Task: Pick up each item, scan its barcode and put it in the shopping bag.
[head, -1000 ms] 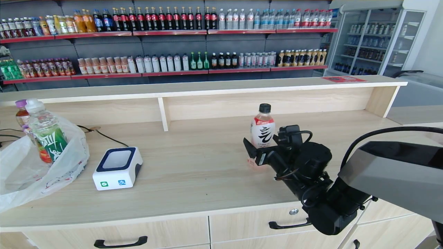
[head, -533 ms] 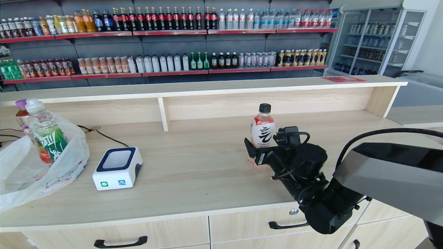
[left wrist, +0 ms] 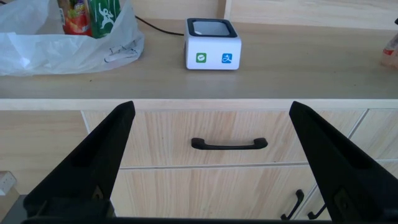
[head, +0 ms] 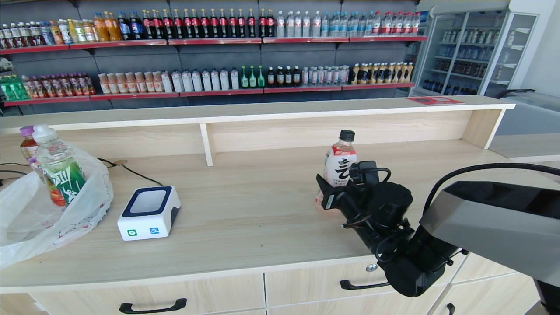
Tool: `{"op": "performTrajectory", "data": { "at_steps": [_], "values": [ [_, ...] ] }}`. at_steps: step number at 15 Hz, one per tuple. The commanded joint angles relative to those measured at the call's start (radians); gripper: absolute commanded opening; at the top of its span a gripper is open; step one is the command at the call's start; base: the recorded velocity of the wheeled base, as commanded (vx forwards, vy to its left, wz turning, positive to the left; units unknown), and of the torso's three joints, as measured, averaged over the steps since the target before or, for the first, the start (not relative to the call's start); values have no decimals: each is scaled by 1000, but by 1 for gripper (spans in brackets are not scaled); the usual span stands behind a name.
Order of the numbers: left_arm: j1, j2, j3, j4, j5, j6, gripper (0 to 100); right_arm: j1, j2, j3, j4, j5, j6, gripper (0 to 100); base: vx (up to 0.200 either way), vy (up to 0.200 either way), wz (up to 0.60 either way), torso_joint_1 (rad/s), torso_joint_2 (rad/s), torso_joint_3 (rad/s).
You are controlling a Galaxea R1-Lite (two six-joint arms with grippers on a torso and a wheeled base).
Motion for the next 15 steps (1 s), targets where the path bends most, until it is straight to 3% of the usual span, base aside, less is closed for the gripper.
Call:
{"op": "performTrajectory", "data": {
  "at_steps": [1,9,15],
  "values": [
    [0,0,0,0,0,-1,100,1,-4,-1,-1,0,4,0,0,0,0,0,0,0],
    [0,0,0,1,1,-14,100,4,-88,44,-1,0,21,0,0,0,0,0,0,0],
    [0,0,0,1,1,-15,100,62,-335,240,-1,2,19,0,0,0,0,0,0,0]
  ]
}}
